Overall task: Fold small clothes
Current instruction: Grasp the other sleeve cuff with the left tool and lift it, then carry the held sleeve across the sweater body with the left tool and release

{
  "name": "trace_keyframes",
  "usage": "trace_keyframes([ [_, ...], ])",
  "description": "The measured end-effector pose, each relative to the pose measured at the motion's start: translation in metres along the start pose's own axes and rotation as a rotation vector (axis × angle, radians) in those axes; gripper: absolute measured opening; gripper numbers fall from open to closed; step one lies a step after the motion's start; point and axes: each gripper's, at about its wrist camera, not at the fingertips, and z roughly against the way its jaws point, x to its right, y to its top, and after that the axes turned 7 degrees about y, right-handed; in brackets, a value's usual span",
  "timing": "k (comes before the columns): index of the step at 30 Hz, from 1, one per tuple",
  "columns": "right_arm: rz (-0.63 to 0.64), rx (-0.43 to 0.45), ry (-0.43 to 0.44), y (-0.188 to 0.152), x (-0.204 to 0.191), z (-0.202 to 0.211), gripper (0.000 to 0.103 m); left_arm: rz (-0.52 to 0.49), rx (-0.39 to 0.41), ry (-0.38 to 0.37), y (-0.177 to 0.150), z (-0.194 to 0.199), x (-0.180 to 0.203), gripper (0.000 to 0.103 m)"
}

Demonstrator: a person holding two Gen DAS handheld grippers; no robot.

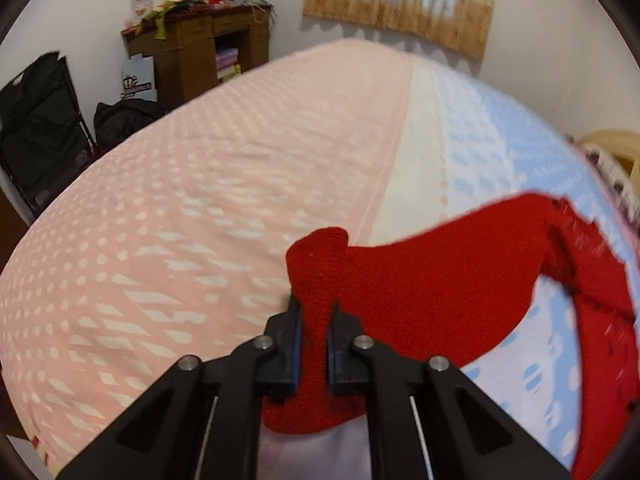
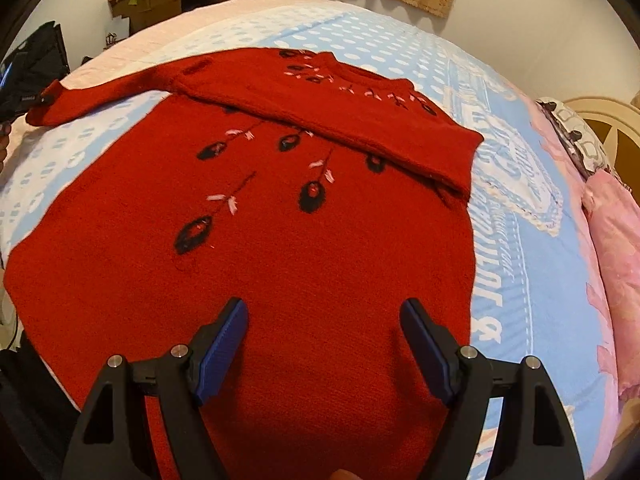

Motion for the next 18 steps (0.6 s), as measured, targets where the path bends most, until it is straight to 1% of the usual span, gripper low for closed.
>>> trace_keyframes([
  [3,0.003,0.007,0.011,0.000,-0.003,0.000,0.079,0.019,0.030,-0.006,0.008,0.008,-0.003,0.010],
  [7,-0.005,0.026,0.003,0.002,0.001,0.005,0.079,0.034,0.065,-0.058,0.018,0.025,0.004,0.010],
  [12,-0.036,0.046,-0.040,0.002,0.021,0.016,0.079,0.054,0.124,-0.113,0.038,0.055,0.018,0.010],
  [15,-0.057,0.028,-0.045,-0.007,0.032,0.016,0.079,0.071,0.160,-0.148,0.055,0.072,0.023,0.010],
  [18,-0.047,-0.016,-0.047,-0.025,0.037,0.011,0.079,0.055,0.195,-0.175,0.066,0.090,0.034,0.010],
])
